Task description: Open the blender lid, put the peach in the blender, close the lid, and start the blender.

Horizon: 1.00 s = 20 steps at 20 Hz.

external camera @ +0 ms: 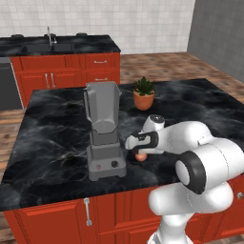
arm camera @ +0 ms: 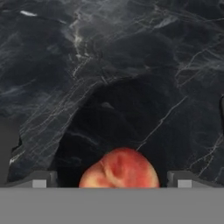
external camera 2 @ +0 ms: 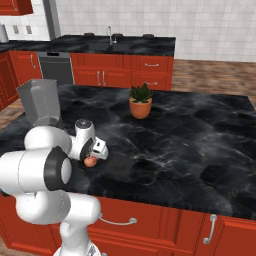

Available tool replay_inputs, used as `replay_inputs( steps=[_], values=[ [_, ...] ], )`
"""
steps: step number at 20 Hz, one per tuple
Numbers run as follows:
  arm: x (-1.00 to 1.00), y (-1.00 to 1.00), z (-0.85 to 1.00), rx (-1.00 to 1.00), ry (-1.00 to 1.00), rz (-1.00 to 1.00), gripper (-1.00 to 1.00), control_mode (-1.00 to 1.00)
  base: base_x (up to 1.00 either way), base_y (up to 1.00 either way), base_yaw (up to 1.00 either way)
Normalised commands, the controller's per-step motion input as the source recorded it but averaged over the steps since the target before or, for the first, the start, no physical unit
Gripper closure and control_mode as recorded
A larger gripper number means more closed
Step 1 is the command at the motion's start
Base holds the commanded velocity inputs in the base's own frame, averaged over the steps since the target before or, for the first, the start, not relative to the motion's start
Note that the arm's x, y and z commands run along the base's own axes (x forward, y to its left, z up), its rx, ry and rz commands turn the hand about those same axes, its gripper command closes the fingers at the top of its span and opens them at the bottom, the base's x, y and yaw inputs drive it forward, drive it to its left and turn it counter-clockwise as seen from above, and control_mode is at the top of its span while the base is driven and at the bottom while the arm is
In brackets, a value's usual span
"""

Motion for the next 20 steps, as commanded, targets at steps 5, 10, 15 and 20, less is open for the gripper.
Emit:
replay_inputs(
  steps=[5, 10, 15, 20],
  values=[
    [0.0, 0.0, -0.28, 0.0, 0.04, 0.0, -1.0, -1.0, 0.0, 0.0, 0.0],
    [0.0, 0.02, -0.29, 0.0, 0.06, 0.0, -1.0, -1.0, 0.0, 0.0, 0.0],
    [0.0, 0.12, -0.3, -0.02, 0.02, 0.0, 1.0, -1.0, 0.0, 0.0, 0.0],
    [-0.11, 0.13, 0.12, 0.0, 0.0, 0.0, 1.0, -1.0, 0.0, 0.0, 0.0]
  ],
)
